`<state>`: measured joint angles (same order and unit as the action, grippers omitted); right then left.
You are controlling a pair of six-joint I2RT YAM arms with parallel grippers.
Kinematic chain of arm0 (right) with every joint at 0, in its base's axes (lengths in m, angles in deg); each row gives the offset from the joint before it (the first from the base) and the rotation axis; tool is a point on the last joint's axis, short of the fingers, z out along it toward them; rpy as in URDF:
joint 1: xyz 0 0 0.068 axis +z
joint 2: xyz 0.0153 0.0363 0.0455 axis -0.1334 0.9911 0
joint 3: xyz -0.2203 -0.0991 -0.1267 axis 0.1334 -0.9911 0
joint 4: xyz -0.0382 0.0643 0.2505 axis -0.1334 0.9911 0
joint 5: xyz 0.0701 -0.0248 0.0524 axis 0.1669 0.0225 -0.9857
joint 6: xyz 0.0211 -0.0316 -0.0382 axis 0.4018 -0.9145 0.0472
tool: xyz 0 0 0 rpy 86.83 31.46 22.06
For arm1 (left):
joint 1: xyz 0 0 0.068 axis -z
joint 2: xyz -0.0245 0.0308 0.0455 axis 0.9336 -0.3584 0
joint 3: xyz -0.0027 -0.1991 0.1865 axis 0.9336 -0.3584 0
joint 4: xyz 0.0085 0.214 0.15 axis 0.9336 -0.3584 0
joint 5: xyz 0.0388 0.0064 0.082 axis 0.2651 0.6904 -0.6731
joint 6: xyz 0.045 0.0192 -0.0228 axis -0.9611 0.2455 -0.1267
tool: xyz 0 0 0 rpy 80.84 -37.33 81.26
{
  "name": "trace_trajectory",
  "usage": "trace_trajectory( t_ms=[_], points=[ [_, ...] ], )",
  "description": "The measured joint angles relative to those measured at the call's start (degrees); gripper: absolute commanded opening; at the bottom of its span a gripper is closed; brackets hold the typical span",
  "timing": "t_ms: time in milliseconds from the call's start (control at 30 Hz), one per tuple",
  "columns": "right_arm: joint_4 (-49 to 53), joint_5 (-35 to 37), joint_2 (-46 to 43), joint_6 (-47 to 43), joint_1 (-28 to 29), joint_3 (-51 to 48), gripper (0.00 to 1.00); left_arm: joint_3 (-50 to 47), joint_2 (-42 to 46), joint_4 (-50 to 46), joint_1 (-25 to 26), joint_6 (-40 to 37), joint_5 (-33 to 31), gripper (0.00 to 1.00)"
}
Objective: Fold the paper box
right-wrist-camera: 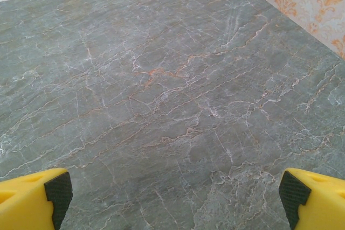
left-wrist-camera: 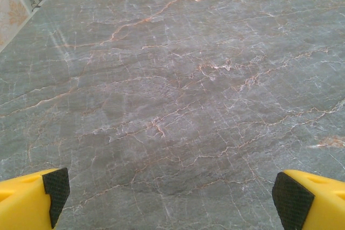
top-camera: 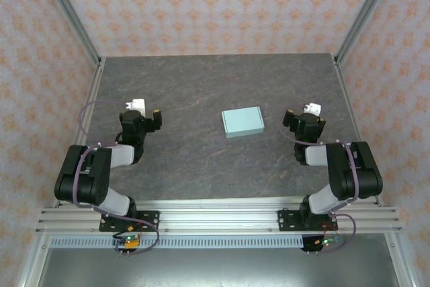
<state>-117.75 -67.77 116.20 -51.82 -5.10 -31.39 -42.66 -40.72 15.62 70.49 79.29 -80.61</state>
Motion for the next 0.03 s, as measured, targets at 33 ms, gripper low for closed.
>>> trace_trajectory(
  t_ms=[33],
  points=[
    [0.00,0.00,0.00,0.00,0.00,0.02,0.99,0.00,0.00,0.00,0.00,0.00,0.00,1.00]
  ],
)
